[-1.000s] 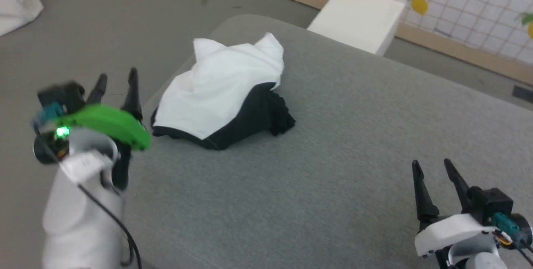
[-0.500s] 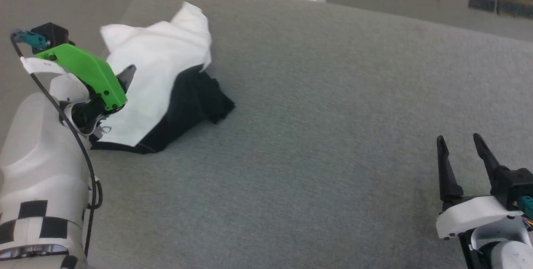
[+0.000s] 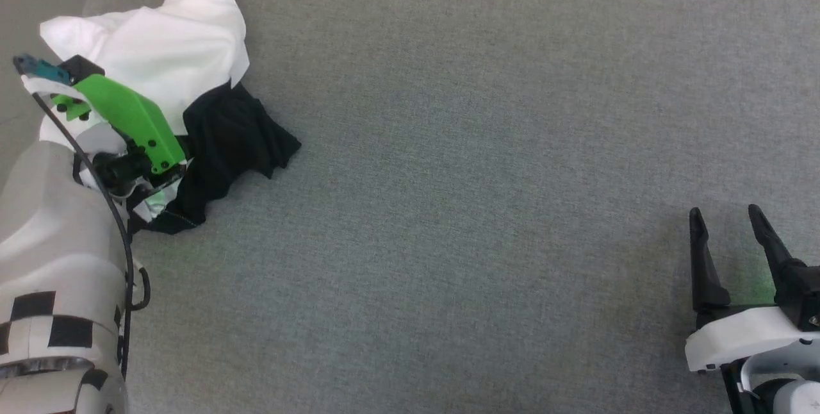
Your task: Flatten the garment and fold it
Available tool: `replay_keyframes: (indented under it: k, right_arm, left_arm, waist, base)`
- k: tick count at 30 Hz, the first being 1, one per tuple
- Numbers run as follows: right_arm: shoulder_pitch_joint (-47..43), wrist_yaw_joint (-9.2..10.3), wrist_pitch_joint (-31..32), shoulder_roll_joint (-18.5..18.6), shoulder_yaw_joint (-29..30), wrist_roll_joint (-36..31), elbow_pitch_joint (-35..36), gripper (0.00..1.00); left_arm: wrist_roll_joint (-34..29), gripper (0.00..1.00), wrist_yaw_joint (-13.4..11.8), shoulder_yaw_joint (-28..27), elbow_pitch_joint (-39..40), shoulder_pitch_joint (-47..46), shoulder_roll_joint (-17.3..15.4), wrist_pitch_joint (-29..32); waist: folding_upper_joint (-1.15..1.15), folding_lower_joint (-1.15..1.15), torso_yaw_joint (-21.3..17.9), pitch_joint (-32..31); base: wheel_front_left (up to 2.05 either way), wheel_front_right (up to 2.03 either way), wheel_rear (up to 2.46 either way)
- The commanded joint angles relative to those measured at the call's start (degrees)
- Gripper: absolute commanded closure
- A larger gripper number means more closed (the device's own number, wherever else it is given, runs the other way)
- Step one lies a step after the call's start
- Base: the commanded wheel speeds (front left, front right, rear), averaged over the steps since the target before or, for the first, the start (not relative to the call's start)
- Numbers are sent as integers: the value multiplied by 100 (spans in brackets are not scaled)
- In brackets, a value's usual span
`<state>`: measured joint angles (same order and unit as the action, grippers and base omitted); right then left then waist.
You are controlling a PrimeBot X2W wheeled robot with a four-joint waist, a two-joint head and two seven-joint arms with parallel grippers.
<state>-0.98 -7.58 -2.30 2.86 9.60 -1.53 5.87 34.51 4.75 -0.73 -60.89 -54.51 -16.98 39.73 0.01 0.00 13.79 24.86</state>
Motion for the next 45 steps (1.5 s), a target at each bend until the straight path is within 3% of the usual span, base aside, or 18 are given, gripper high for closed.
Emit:
replay_keyframes:
  k: [1, 6, 13, 19, 24, 34, 38, 45]
  right_arm:
    - [-15, 9, 21, 1, -4, 8, 40, 0]
    - [23, 9, -26, 1, -26, 41, -56, 0]
    - [87, 9, -279, 1, -190, 307, -537, 0]
    - [58, 9, -625, 1, -290, 613, -1115, 0]
    - [55, 9, -908, 1, -352, 849, -1588, 0]
    - [41, 9, -1175, 1, -469, 1073, -2131, 0]
    - [2, 9, -1223, 1, -469, 1142, -2257, 0]
    - [-81, 9, -1259, 1, -276, 1178, -2325, 0]
  left_arm:
    - [107, 100, 2, 41, -215, 211, 394, 26]
    - [217, 100, 90, -81, -17, 155, 411, -661]
    - [-141, 100, 93, -79, 543, -162, -25, -2574]
    - [-278, 100, 224, 156, 941, -755, -214, -3174]
    - [-164, 100, 268, 674, 1553, -1368, -135, -3084]
    - [1008, 100, 272, 1516, 2751, -2195, 280, -2599]
    - [1543, 100, 273, 1617, 2899, -2223, 600, -2385]
    - [1677, 100, 273, 2637, 3337, -1637, 800, -1753]
  waist:
    - [-1, 0, 55, -10]
    - [-1, 0, 213, -247]
    - [-1, 0, 298, -873]
    - [-1, 0, 217, -1499]
    - [-1, 0, 1, -1970]
    - [-1, 0, -667, -2383]
    - [-1, 0, -956, -2531]
    - [-1, 0, -1273, -2636]
  base:
    - [0, 0, 0]
    - [0, 0, 0]
    - [0, 0, 0]
    - [0, 0, 0]
    - [0, 0, 0]
    - [0, 0, 0]
    - [0, 0, 0]
    - [0, 0, 0]
